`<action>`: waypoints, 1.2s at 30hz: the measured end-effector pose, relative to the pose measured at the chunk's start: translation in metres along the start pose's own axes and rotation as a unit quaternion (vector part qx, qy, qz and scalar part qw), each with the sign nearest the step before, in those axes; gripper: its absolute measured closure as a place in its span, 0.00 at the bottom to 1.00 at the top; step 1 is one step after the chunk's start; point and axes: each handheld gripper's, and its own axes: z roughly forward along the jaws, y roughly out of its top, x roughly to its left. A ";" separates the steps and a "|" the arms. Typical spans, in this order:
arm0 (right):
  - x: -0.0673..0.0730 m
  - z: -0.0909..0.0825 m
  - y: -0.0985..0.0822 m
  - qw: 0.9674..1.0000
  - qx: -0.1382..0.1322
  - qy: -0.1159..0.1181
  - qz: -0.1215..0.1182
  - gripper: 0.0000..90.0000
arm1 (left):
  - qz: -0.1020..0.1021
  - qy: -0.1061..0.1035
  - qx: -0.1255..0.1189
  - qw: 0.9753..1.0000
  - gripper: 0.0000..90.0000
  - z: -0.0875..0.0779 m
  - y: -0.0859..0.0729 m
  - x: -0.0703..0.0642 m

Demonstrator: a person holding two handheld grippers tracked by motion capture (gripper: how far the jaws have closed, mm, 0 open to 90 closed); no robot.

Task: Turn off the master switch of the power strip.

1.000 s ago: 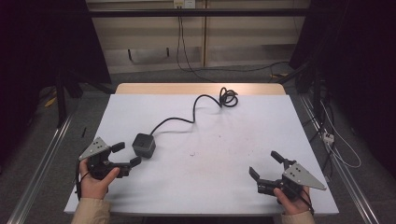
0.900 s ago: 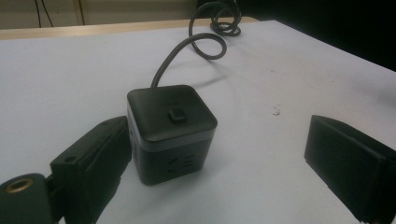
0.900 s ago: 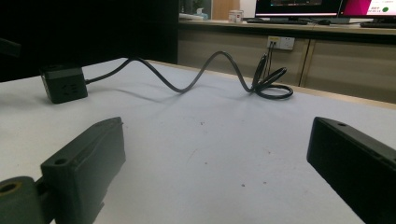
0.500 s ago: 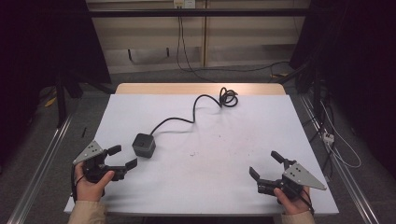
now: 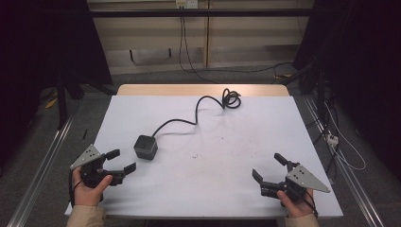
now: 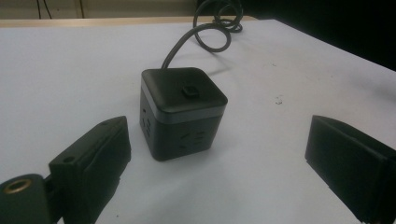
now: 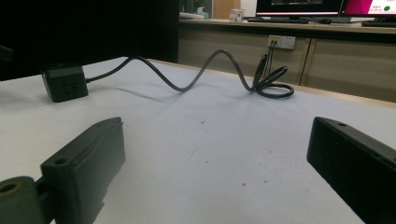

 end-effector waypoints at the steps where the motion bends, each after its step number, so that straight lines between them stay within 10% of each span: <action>1: 0.000 0.000 0.000 1.000 0.000 0.000 0.000 0.04 | 0.002 -0.001 0.002 1.000 0.07 -0.001 0.000 0.001; 36: 0.001 0.001 0.000 1.000 0.003 0.003 -0.002 0.04 | -0.002 0.001 -0.007 1.000 0.07 -0.008 -0.008 0.006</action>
